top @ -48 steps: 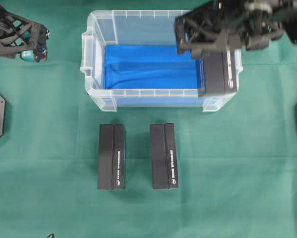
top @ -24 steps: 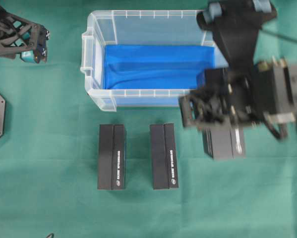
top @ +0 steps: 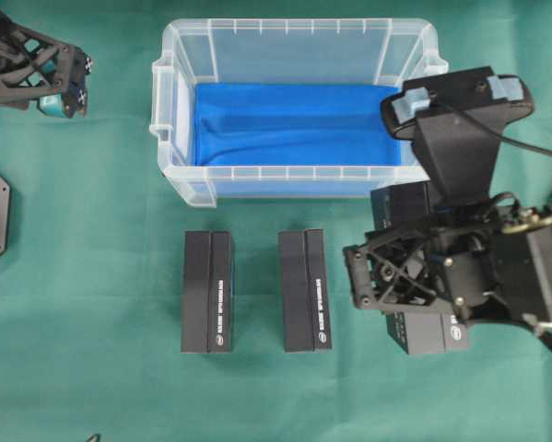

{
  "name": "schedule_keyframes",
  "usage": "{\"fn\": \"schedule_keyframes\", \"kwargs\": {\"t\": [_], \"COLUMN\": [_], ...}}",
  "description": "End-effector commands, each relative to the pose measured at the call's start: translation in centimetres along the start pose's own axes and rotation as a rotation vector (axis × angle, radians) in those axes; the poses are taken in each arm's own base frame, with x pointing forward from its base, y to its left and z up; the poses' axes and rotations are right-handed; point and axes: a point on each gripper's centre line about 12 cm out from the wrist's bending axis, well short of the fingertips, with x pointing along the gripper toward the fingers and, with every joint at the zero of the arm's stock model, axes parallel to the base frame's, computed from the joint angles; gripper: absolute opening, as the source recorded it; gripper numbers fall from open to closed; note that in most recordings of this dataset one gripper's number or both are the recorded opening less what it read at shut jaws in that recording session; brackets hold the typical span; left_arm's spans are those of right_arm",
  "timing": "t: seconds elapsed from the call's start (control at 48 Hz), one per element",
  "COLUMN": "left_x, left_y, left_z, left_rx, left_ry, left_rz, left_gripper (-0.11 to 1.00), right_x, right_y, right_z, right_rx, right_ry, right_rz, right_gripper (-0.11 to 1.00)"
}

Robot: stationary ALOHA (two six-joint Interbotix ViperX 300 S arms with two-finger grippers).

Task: Take out the box from the case.
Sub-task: 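Carry the box forward and lower it right of the middle box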

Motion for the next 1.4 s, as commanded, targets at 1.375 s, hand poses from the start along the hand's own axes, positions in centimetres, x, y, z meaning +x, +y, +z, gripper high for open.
{"fn": "schedule_keyframes", "kwargs": {"t": [1.375], "left_x": [-0.7], "left_y": [-0.1], "left_z": [0.0], "left_rx": [0.000], "left_ry": [-0.008], "left_rz": [-0.022], "left_gripper": [0.90], "right_x": [17.4], "right_y": [-2.8], "right_z": [-3.7], "right_rx": [0.056], "right_ry": [0.072], "right_rz": [-0.031], "right_gripper": [0.65]}}
